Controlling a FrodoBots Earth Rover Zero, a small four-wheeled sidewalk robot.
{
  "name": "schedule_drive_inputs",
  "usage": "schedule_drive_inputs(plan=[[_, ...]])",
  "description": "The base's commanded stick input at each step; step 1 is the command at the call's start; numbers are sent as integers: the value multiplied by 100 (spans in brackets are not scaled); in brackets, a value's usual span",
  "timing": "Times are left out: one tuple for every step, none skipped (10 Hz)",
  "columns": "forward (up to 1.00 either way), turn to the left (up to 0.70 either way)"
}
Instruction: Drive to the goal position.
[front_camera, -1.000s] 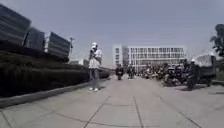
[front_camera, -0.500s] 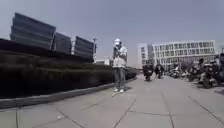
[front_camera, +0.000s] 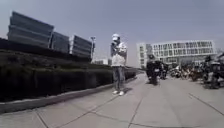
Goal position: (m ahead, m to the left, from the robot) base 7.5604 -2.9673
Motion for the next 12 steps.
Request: schedule_drive_inputs(plan=[[70, 0], [70, 0], [53, 0], [3, 0], [0, 0], [0, 0], [0, 0], [0, 0], [0, 0], [0, 0], [0, 0], [0, 0]])
